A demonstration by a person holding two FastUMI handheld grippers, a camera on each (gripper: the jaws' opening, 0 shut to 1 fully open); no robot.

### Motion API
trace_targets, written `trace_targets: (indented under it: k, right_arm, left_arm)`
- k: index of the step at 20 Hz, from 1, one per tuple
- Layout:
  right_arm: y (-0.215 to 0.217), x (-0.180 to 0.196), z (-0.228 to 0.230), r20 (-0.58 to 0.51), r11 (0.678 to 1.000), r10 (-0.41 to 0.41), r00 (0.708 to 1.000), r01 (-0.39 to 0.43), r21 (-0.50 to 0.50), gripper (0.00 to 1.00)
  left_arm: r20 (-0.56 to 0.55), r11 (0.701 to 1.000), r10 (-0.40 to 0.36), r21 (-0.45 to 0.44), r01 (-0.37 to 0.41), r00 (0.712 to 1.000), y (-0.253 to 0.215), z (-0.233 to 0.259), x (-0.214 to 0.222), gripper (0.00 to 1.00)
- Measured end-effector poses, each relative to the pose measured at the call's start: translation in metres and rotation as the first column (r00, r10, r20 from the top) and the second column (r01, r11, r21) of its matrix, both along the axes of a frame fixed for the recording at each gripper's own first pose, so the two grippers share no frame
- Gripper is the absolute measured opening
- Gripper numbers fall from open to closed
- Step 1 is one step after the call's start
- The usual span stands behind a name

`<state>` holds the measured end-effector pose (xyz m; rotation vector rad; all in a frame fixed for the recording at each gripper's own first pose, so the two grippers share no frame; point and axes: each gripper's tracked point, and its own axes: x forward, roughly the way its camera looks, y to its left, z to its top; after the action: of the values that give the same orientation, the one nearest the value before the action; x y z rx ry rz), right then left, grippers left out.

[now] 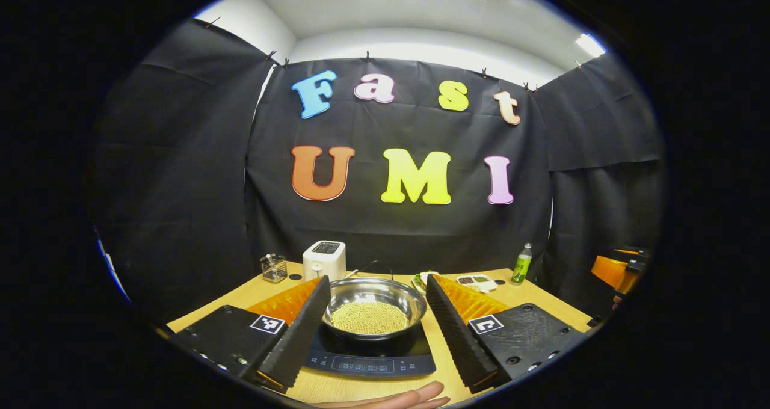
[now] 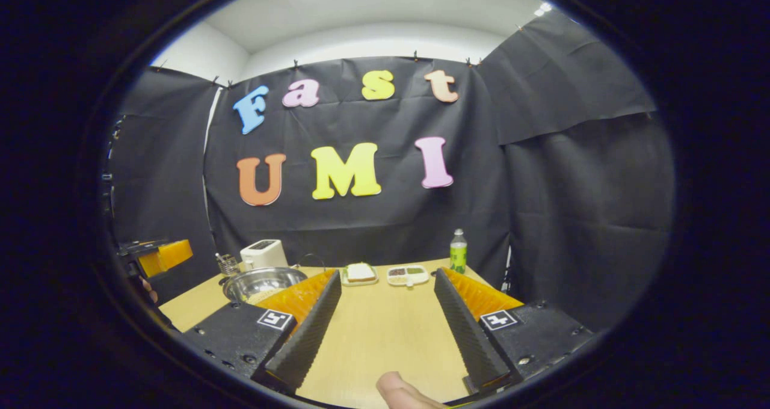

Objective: First push the handle of the pot to place it horizontally, then grasp the pot with both hands and set it on the induction cooktop.

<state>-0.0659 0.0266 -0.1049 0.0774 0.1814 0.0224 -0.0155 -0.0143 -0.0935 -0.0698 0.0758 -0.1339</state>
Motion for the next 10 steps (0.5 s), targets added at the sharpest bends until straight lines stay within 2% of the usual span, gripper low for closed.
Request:
trace_targets:
  k: [4, 7, 8, 9, 10]
  right_arm:
    - [-0.008, -0.018, 0.038, 0.083, 1.000, 0.014, 0.996, -0.013, -0.010, 0.97]
    - [-0.023, -0.024, 0.053, 0.113, 1.000, -0.017, 0.993, 0.019, -0.020, 0.97]
    - [-0.026, -0.025, 0.056, 0.119, 0.999, -0.024, 0.993, 0.027, -0.020, 0.97]
    - [-0.026, -0.025, 0.060, 0.122, 0.999, -0.026, 0.992, 0.029, -0.022, 0.96]
    - [-0.028, -0.024, 0.060, 0.121, 0.999, -0.028, 0.992, 0.031, -0.026, 0.97]
  left_arm:
    - [0.007, 1.000, -0.001, 0.015, 0.001, 1.000, -0.003, 0.018, -0.018, 0.95]
    - [0.028, 1.000, -0.006, 0.030, 0.005, 1.000, -0.002, 0.035, -0.032, 0.95]
    - [0.033, 0.999, -0.005, 0.038, 0.004, 0.999, 0.000, 0.038, -0.036, 0.84]
    - [0.042, 0.999, -0.003, 0.045, 0.002, 0.999, 0.000, 0.044, -0.038, 0.95]
    - [0.052, 0.999, 0.000, 0.050, -0.003, 0.999, 0.001, 0.049, -0.040, 0.95]
